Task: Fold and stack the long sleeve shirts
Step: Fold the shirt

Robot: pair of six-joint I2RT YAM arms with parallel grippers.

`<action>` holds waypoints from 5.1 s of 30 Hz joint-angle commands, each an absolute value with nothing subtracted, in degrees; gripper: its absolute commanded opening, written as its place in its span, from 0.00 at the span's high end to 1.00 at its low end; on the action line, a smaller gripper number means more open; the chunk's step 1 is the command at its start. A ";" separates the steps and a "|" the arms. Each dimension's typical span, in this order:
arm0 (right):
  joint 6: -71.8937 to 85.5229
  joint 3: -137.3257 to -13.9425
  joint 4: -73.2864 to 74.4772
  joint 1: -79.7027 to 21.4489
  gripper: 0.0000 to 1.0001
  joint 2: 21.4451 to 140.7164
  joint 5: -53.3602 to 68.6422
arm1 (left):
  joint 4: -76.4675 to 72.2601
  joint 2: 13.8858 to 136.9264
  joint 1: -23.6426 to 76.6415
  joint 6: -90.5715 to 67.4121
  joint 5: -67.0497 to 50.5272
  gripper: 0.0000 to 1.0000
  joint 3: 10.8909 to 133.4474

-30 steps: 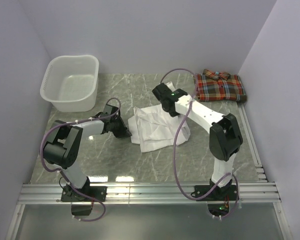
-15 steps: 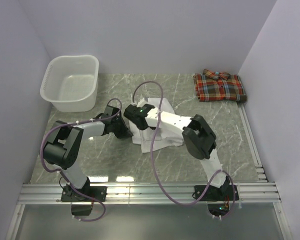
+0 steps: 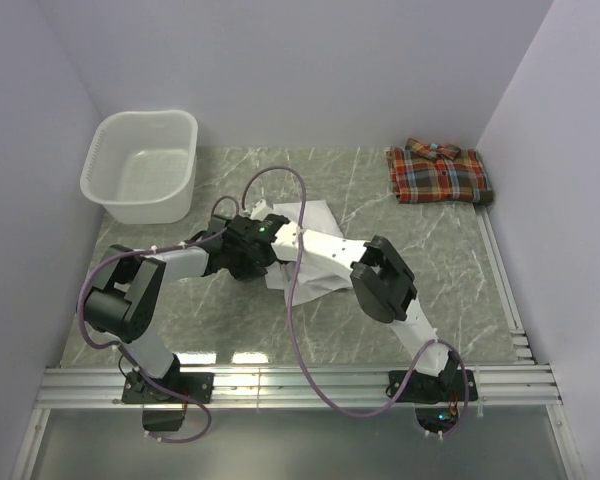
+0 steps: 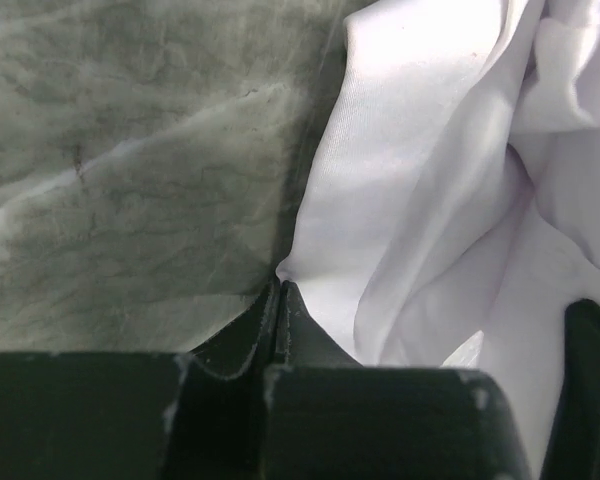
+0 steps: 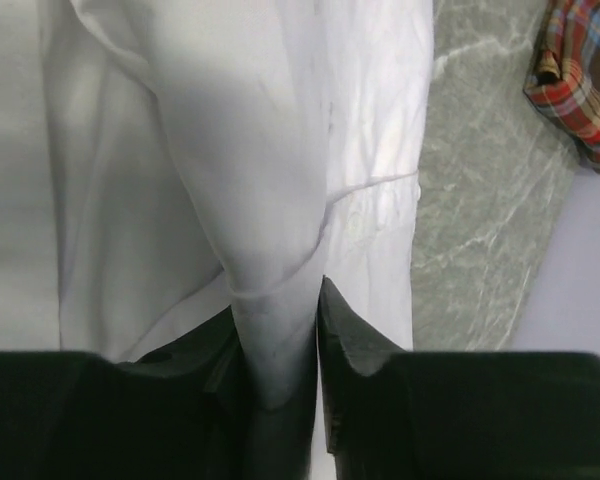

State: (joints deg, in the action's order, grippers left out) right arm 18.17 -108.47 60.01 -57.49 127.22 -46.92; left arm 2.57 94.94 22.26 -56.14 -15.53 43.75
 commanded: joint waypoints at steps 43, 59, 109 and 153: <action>20.48 -102.13 45.53 -54.14 0.63 117.00 -26.55 | 5.62 90.71 23.29 -57.30 -11.69 0.89 43.15; 30.29 -72.10 21.42 -43.96 0.61 84.39 4.32 | 16.43 78.92 23.29 -55.65 -5.27 0.41 53.16; 36.55 -50.36 -1.82 -16.97 0.60 85.51 42.62 | 17.58 91.22 36.10 -44.74 -9.30 0.38 64.87; 55.46 -53.00 -31.63 -13.54 0.50 110.37 39.46 | 8.62 108.61 25.67 -49.13 -9.49 0.39 72.42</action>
